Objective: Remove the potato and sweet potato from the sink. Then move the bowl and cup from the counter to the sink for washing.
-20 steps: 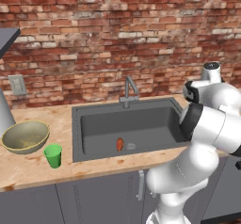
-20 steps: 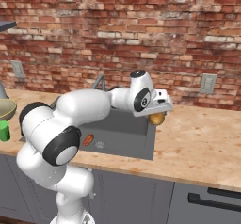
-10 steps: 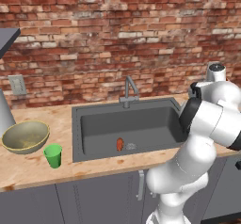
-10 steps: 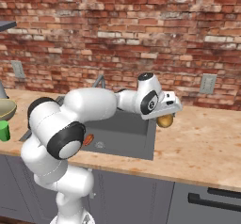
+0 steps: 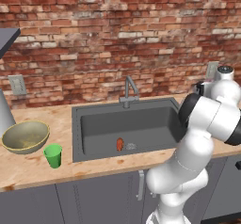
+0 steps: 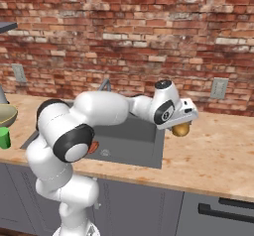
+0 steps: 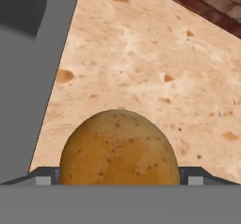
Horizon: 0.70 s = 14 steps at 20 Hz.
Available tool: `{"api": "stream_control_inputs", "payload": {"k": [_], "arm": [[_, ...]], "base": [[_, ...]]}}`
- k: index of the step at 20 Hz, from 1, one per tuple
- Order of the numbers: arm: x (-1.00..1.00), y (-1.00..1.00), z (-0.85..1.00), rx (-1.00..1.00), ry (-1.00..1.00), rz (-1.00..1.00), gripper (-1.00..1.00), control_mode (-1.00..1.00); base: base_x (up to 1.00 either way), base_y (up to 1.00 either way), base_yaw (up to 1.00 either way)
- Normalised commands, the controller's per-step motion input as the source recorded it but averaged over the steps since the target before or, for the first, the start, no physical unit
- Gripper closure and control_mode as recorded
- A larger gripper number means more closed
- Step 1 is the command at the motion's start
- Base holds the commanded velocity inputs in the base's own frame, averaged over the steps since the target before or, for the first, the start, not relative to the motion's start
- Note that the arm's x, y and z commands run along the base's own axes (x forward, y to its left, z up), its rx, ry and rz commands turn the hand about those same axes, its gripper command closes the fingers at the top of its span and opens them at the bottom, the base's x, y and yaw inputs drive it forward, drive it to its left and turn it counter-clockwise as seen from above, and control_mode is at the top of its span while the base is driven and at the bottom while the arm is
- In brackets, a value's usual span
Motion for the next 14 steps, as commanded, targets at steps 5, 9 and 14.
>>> {"api": "stream_control_inputs", "payload": {"k": [5, 9, 14], "arm": [[0.00, -0.22, -0.12, 0.00, 0.00, 0.07, 1.00, -1.00], [0.01, -0.19, -0.14, 0.00, 0.00, 0.06, 1.00, -1.00], [0.04, -0.14, -0.16, 0.00, -0.03, 0.07, 1.00, -1.00]], "base": [[0.00, 0.00, 0.00], [0.00, 0.00, 0.00], [0.00, 0.00, 0.00]]}}
